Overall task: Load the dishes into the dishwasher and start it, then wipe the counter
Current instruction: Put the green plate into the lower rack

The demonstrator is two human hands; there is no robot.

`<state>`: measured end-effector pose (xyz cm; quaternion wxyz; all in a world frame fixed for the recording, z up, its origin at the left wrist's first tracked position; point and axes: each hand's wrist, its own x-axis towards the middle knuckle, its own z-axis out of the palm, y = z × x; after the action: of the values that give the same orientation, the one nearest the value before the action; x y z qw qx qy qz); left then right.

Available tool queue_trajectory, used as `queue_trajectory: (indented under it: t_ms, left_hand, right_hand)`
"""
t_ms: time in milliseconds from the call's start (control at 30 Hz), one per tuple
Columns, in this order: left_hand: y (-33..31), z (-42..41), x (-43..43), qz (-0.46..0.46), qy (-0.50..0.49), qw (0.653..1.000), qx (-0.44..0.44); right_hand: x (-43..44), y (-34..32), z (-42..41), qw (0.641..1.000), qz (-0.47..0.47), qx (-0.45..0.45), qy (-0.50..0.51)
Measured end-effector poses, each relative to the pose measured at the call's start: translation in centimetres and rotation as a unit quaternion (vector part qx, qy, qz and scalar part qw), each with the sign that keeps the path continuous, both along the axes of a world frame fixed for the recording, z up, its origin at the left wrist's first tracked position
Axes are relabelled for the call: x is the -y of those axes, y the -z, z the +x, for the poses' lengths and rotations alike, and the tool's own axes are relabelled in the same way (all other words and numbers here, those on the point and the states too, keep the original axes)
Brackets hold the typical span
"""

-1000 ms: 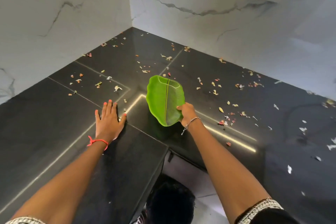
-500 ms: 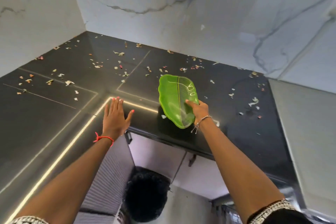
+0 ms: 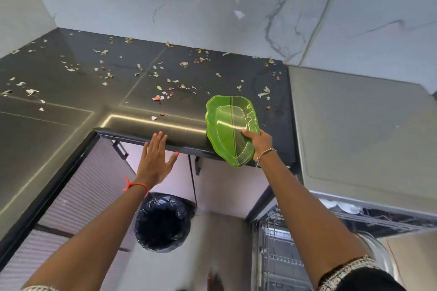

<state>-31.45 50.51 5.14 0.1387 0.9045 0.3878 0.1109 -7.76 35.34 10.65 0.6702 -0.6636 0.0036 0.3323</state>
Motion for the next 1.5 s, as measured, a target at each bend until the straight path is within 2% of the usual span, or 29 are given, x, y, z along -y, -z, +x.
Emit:
queue_trajectory:
  t_ms: [300,867,1233,1500]
  left_hand:
    - [0.4,-0.9,4.5,-0.008,0.045,0.999,0.021]
    - [6.3,-5.0,16.3,-0.096,0.144,0.985,-0.019]
    - [8.1,-1.5,24.0,-0.103,0.194,0.974,-0.050]
    - [10.4,2.5,34.8,-0.118,0.167,0.976,-0.072]
  right_hand:
    - [6.1,0.7,-2.8,0.999,0.025,0.009,0.030]
    - [21.2,7.1,-11.2,0.997,-0.016,-0.073,0.022]
    - [31.0,9.9,-10.2,0.994,-0.042,-0.085,0.062]
    - [40.9,13.4,-5.7,0.990,-0.049,-0.118,0.067]
